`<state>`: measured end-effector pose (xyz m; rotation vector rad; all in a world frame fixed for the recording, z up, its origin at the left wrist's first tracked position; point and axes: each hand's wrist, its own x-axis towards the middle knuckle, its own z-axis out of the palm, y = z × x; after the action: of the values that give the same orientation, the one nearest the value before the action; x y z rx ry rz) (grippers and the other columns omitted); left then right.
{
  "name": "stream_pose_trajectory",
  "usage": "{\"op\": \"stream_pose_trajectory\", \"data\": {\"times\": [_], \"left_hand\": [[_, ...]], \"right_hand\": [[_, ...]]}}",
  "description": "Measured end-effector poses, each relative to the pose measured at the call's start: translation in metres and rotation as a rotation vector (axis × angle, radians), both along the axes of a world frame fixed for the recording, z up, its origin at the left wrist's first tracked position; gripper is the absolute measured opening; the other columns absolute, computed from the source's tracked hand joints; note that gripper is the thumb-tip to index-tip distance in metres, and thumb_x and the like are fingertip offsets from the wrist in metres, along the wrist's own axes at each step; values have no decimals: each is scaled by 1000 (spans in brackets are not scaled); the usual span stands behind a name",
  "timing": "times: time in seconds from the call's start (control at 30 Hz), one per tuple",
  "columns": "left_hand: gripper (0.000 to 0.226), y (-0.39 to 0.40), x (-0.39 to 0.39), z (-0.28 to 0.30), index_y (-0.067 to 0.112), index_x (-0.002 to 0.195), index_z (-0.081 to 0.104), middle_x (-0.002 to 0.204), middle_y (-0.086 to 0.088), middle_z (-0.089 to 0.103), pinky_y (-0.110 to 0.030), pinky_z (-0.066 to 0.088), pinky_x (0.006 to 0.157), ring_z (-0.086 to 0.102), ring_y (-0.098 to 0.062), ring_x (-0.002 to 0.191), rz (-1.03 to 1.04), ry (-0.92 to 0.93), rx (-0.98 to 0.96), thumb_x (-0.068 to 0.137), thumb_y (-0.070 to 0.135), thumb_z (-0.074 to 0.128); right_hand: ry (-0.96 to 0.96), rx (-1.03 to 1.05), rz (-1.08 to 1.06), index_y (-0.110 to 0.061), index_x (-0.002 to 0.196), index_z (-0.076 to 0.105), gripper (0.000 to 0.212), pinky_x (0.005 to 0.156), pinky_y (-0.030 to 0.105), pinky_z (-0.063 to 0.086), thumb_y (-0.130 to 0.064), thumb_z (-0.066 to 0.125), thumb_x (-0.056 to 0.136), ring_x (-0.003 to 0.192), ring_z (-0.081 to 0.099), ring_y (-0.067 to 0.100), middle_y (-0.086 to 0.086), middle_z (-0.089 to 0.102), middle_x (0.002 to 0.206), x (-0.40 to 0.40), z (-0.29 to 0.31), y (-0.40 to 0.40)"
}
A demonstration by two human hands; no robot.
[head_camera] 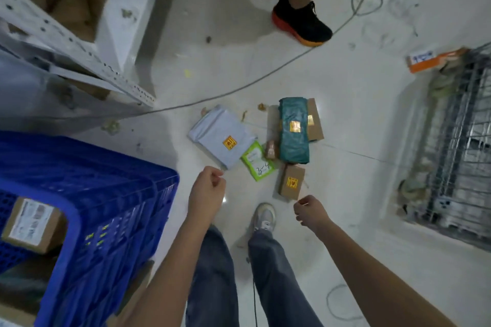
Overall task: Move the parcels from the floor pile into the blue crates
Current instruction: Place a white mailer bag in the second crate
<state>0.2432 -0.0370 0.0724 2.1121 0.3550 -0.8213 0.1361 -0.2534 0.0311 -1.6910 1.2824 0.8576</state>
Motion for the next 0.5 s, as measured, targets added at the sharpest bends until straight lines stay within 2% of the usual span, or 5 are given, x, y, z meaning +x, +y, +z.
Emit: {"op": "stream_pose_trajectory", "data": {"times": [0.1,0.2,0.27,0.33,0.5], "left_hand": [[17,-14,1,-59,13,106,52,113,-11,61,-27,40,74,54,-22,91,-15,238,87,90,17,52],[30,-19,8,-117,2,113,51,117,-21,59,-38,49,88,57,-36,107,-1,410,138,88,18,51],[26,-17,17,-154,-5,104,51,110,-29,59,-40,49,85,58,-41,106,56,495,128,86,14,51],[18,-14,26,-186,-2,97,50,95,-25,58,-34,43,76,59,-36,93,85,523,116,86,13,51],[47,-4,45,-261,10,131,40,124,-15,56,-38,48,92,56,-33,113,-42,561,187,90,28,51]], "right_hand": [[9,8,20,-11,82,49,6,71,35,43,-13,52,86,78,55,27,13,59,84,0,-33,-11],[27,25,63,-9,92,50,9,73,36,44,-14,52,86,82,55,27,14,58,91,7,-72,-16],[44,45,78,-9,96,52,13,74,35,45,-15,52,85,83,55,27,14,59,94,17,-101,-18],[56,36,93,-10,96,52,12,73,36,45,-16,53,85,83,56,28,14,59,95,30,-129,-20],[43,-16,263,-11,86,52,1,66,28,40,-12,52,86,76,51,23,9,56,85,74,-196,-22]]}}
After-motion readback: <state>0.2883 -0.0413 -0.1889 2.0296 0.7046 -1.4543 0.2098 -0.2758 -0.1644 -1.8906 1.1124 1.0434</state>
